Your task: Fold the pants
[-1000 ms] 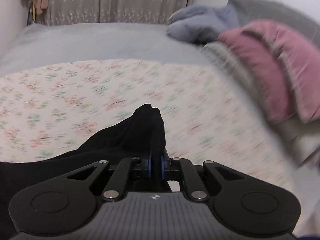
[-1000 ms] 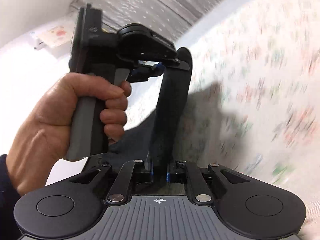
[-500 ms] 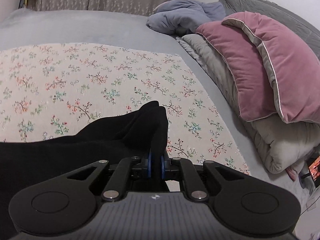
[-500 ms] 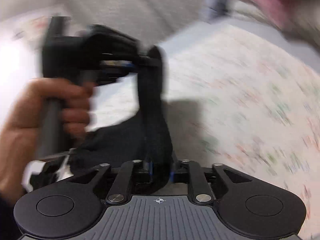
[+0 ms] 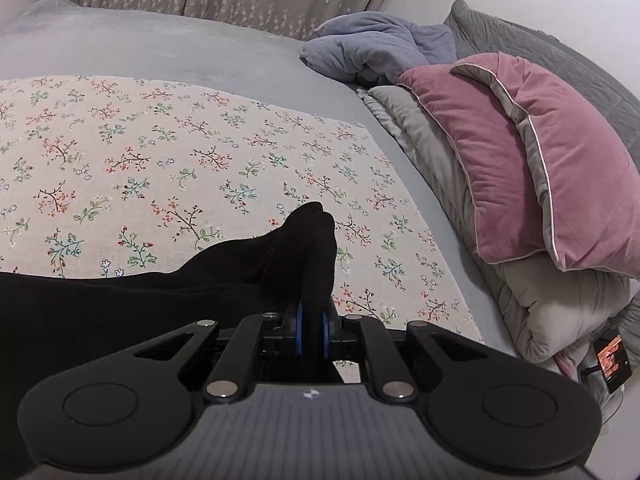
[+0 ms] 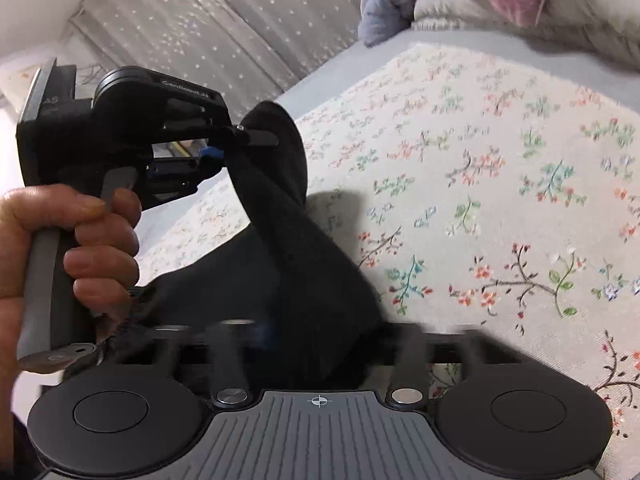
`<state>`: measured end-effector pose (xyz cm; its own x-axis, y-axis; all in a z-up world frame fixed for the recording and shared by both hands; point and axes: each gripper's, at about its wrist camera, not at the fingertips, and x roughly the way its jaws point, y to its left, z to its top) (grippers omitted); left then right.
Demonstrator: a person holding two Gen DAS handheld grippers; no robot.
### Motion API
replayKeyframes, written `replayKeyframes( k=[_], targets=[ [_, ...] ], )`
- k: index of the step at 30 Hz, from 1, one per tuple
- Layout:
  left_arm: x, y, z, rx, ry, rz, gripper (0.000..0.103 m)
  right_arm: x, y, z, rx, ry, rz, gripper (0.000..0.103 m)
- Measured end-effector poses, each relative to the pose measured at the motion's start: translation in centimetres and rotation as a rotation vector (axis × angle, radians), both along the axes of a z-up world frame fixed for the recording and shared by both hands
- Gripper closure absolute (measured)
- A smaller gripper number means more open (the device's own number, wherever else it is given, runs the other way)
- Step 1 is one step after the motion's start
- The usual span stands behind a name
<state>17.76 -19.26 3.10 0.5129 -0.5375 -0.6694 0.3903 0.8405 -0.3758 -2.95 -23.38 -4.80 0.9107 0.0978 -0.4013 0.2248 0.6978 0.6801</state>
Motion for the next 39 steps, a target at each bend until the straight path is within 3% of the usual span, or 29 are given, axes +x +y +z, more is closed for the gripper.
replayKeyframes(
  k=[4,6,9,12,15,18,20,23,30,39],
  targets=[
    [0.3,0.1,-0.2,0.042,-0.021,0.009,0.082,-0.6,1.8,0.8,-0.176,-0.017,-0.045,0.089],
    [0.7,0.4,-0.3,0.073,-0.024,0.010,0.081,-0.6,4.6,1.8,-0.387,-0.024,-0.064,0.090],
    [1.3,0.6,-0.2,0.124,-0.024,-0.016,0.071,-0.6,9.4,2.6,-0.721,-0.055,-0.065,0.090],
    [1.6,0.4,-0.3,0.222,-0.028,-0.067,0.059,-0.3,13.1,2.5,-0.908,-0.091,-0.021,0.090],
    [1.7,0.1,-0.2,0.304,-0.044,-0.101,0.049,0.1,14.6,2.3,-0.956,-0.108,0.025,0.090],
    [1.8,0.3,-0.1,0.328,-0.066,-0.107,0.050,0.3,15.1,2.3,-0.981,-0.127,0.054,0.090],
    [2.0,0.6,0.2,0.308,-0.068,-0.113,0.066,0.2,15.0,2.3,-0.976,-0.131,0.063,0.090],
    [2.1,1.2,0.9,0.273,-0.066,-0.121,0.077,0.0,14.5,2.3,-0.955,-0.128,0.059,0.090],
    [1.2,4.2,2.5,0.236,-0.120,-0.171,0.082,-1.6,13.7,4.4,-0.834,-0.171,0.040,0.090],
    [1.7,14.4,-1.4,0.054,-0.053,-0.032,0.083,-0.7,18.1,4.3,-0.919,-0.189,0.107,0.090]
  ],
)
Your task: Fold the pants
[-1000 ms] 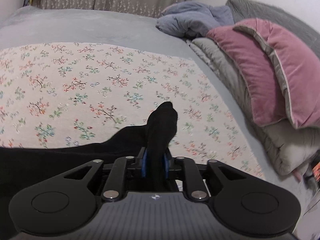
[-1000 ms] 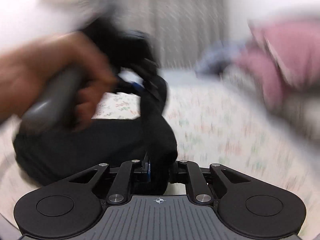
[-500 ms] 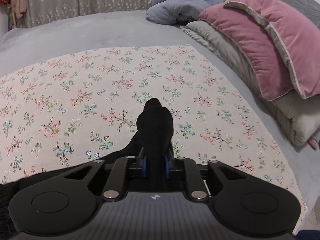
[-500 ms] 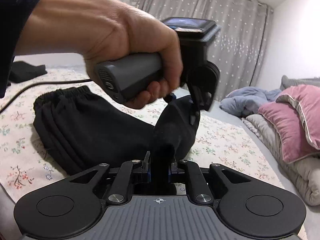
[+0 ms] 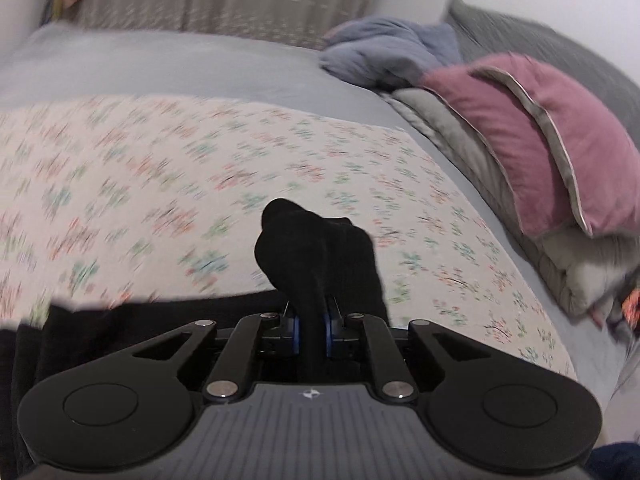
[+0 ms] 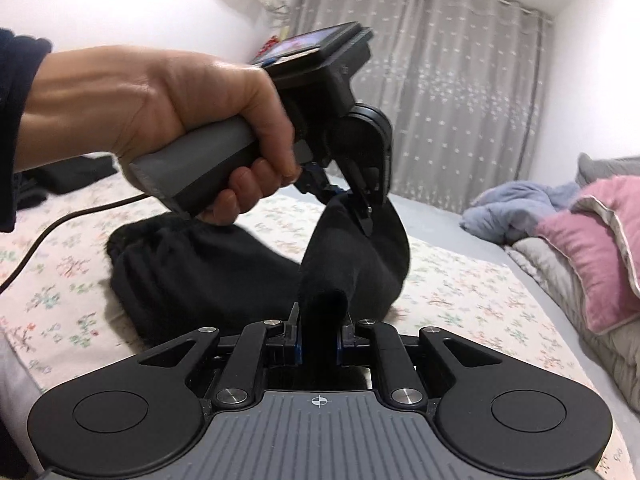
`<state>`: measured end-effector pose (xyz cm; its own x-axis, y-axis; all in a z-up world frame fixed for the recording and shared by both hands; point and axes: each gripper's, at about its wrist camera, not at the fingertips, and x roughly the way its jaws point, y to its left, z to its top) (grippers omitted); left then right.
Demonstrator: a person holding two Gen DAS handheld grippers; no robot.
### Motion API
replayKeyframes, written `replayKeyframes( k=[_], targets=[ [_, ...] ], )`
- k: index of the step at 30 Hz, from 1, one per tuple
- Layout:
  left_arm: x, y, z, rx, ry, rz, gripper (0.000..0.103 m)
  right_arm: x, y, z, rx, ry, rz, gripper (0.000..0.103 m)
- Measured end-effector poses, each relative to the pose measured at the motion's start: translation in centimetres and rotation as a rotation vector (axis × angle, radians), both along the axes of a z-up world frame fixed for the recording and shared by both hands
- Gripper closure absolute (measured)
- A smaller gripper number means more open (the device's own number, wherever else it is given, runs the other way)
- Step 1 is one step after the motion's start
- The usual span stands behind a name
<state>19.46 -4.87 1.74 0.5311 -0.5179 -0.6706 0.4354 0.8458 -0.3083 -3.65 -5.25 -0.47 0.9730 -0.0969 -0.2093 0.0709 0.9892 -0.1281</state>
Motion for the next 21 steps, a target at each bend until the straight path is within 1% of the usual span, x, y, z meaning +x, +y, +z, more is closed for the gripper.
replayKeyframes(
  k=[2,4,6,9,13,16,18,21],
  targets=[
    [0.4,1.6,-1.3,-0.026,0.025,0.026,0.083,0.4,1.0,-0.3,-0.012,0.017,0.019,0.090],
    [1.0,2.4,-2.3,-0.027,0.057,0.042,0.083,1.0,1.8,-0.6,-0.015,0.039,0.036,0.090],
    [1.6,2.9,-1.9,-0.056,0.073,0.042,0.083,1.4,2.5,-0.8,-0.007,0.057,0.047,0.090],
    [2.0,3.3,0.1,-0.108,0.032,0.015,0.084,2.0,2.9,-0.6,0.019,0.070,0.049,0.090],
    [2.9,4.5,1.4,-0.135,0.007,0.003,0.084,2.2,3.2,1.3,0.044,0.027,0.026,0.090],
    [3.5,6.0,1.8,-0.155,-0.008,-0.001,0.084,2.6,3.5,2.9,0.085,0.009,0.015,0.090],
    [4.0,7.4,1.7,-0.161,-0.011,0.006,0.084,3.1,4.2,3.6,0.082,0.004,0.017,0.090],
    [4.8,9.9,1.1,-0.173,0.006,0.036,0.084,4.1,5.9,4.0,0.072,0.005,0.030,0.090]
  ],
)
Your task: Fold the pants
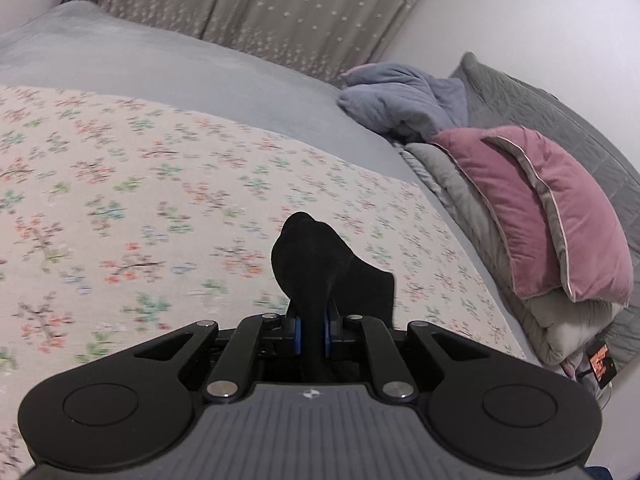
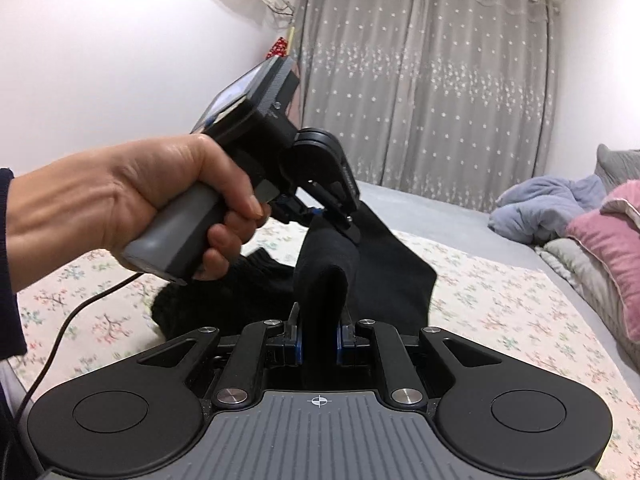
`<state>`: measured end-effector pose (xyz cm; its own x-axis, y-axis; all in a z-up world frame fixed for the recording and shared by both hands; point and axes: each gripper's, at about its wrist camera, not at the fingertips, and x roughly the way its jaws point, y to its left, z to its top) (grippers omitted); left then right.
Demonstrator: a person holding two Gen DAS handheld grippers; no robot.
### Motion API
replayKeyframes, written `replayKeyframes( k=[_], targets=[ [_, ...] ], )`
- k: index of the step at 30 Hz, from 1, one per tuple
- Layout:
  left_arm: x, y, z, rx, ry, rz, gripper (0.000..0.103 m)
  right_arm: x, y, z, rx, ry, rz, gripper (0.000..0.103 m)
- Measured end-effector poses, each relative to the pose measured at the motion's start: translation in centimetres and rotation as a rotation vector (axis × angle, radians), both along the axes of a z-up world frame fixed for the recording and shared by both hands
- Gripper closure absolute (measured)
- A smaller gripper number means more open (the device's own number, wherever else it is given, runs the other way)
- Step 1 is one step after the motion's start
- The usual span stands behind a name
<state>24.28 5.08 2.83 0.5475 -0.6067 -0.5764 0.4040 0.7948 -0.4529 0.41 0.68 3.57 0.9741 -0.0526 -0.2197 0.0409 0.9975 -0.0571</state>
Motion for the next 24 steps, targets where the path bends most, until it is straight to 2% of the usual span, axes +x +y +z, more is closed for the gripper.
replayKeyframes(
  k=[7,12,18,24],
  targets=[
    [1.7,5.6,-0.5,-0.045,0.023,0.057,0.084,2.3,4.2,0.8,-0.014,0.023,0.056,0.090],
    [2.6,7.1,-2.4,-0.034,0.048,0.075,0.084,3.9,7.0,1.7,-0.046,0.048,0.075,0.090],
    [3.1,8.3,-4.4,-0.030,0.094,0.076,0.082,5.7,9.3,-0.3,-0.093,0.111,0.099,0.090],
    [3.2,9.0,-6.3,-0.040,0.132,0.095,0.072,6.9,10.4,-2.1,-0.118,0.142,0.114,0.087]
  ],
)
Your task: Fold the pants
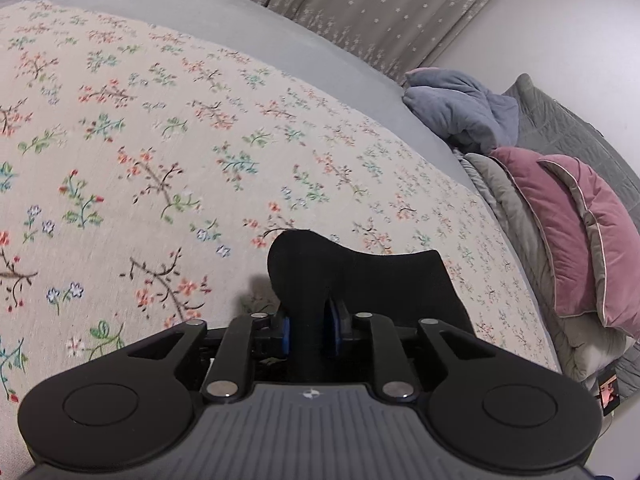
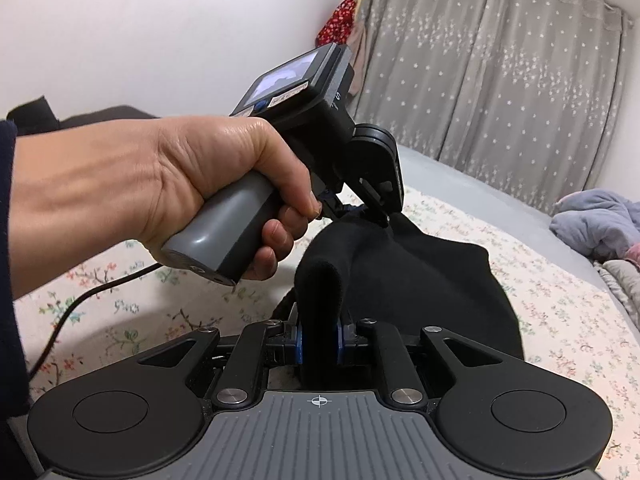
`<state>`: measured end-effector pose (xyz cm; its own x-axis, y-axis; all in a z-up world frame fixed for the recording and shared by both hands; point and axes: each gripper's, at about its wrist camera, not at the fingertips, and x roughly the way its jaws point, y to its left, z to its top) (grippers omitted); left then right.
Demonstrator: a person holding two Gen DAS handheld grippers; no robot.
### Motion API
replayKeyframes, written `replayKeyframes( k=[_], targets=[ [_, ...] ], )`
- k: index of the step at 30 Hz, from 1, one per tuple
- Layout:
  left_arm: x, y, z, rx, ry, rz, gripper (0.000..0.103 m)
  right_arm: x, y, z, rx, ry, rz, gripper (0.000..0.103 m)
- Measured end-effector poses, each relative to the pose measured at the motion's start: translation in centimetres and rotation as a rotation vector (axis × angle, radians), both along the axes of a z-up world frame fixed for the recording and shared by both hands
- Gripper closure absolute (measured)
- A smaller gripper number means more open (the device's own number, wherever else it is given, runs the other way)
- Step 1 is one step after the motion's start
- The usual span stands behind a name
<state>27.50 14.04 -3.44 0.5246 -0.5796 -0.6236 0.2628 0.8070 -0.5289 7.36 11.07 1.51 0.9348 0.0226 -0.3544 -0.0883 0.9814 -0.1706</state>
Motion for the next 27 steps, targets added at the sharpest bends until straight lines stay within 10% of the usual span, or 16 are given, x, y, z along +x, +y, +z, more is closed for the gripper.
replayKeyframes(
  k=[5,8,16,22,27],
  targets=[
    [-0.6,0.6,0.7,0.004,-0.021,0.025,0.059,0.1,0.9,-1.3,-0.043,-0.013,0.025,0.076],
    [-1.0,1.0,1.2,0.021,-0.029,0.044,0.057,-1.2,0.7,-1.3,-0.032,-0.008,0.135,0.039],
    [-4.6,3.2,5.4,0.051,-0.145,0.153,0.056,-7.8,-7.5,1.5,0.260,-0.084,0.282,0.039],
    [-9.9,-0.3,8.0,0.016,-0.261,0.047,0.056,-6.6,-16.7,2.4,0.550,-0.092,0.107,0.039],
    [-11.6,-3.9,6.1,0.142,-0.250,-0.018,0.056,-4.4,-18.9,0.3,0.608,-0.024,-0.005,0.039]
  ],
)
